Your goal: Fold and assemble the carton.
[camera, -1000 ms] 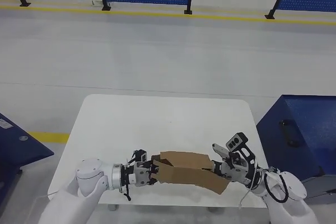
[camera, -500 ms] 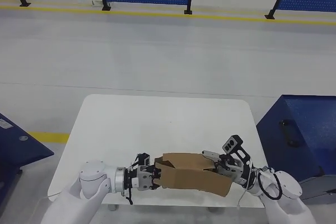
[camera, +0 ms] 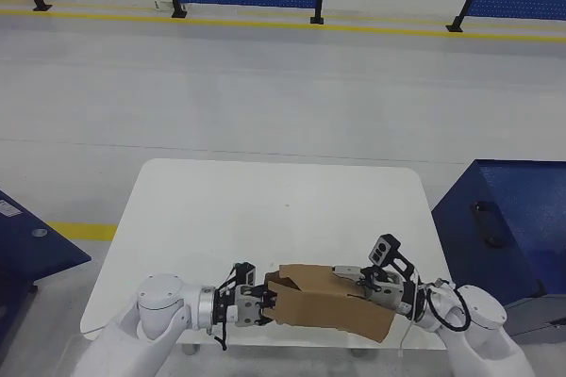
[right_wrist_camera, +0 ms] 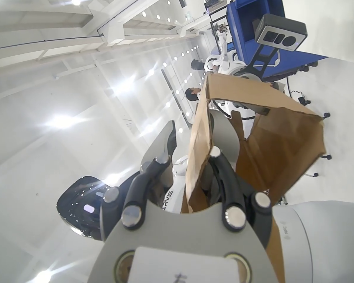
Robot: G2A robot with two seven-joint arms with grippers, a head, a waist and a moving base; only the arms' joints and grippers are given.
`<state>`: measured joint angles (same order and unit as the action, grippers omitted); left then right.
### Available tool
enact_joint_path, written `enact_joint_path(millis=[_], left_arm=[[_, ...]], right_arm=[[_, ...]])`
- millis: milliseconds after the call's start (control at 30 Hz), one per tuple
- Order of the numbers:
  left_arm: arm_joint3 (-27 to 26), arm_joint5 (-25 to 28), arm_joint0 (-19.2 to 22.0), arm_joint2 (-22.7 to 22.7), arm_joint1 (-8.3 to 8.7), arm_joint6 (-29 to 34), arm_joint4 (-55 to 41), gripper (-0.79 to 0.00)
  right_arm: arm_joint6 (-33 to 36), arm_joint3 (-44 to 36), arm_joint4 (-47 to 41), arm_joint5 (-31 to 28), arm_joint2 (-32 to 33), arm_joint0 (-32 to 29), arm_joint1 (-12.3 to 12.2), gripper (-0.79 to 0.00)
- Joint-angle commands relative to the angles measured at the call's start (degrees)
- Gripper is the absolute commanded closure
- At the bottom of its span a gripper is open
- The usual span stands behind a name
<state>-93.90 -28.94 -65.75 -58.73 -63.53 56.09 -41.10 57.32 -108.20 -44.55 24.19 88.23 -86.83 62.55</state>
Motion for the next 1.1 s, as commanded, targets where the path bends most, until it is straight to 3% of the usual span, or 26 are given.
enact_joint_path(millis=[0,33,233,267,300,333,567,667,833,900,1067], left_arm=[[-0.1,-0.1,0.0,0.1,0.03,0.0,0.0,0.000],[-0.1,-0.1,0.1,0.1,0.05,0.0,0.1,0.000],[-0.1,-0.3,0.2,0.3,0.15,-0.2,0.1,0.000],[-0.1,-0.4,0.3,0.2,0.18,-0.4,0.1,-0.286],[-0.1,-0.4,0.3,0.1,0.21,-0.5,0.1,-0.720],[-0.1,-0.1,0.3,-0.2,0.22,-0.7,-0.4,-0.785],[-0.2,2.6,-0.7,-4.9,0.83,-2.1,-2.9,-0.785],[-0.6,8.0,-1.8,-8.2,1.07,-5.0,-3.4,-0.785],[-0.7,8.9,-2.0,-8.6,1.08,-5.5,-3.5,-0.785],[-0.9,9.2,-2.0,-8.7,1.07,-5.6,-3.5,-0.785],[-7.5,21.7,-6.2,-14.3,1.68,-7.9,-0.4,-0.785]], right_arm=[[-0.3,0.1,0.4,0.3,-0.2,0.1,-0.1,-0.105],[-0.5,0.1,0.7,0.3,-0.4,0.2,-0.1,0.000],[-1.1,0.5,2.0,0.7,-1.0,0.7,-0.5,0.000],[-1.3,0.6,1.9,0.4,-0.9,0.8,-0.5,0.000],[-1.5,0.7,1.7,-0.1,-0.7,0.9,-0.5,0.000],[-1.8,0.9,1.3,-0.6,-0.5,1.1,-0.5,0.000],[-4.6,4.0,-1.6,-2.9,1.3,3.6,-0.5,0.000],[-4.6,4.0,-1.6,-2.9,1.3,3.6,-0.5,0.000],[-4.6,4.0,-1.6,-2.9,1.3,3.6,-0.5,0.000],[-6.6,3.5,0.9,-6.1,1.2,3.6,-0.5,0.000],[-4.3,3.8,7.5,-17.6,0.6,2.8,-0.6,0.000]])
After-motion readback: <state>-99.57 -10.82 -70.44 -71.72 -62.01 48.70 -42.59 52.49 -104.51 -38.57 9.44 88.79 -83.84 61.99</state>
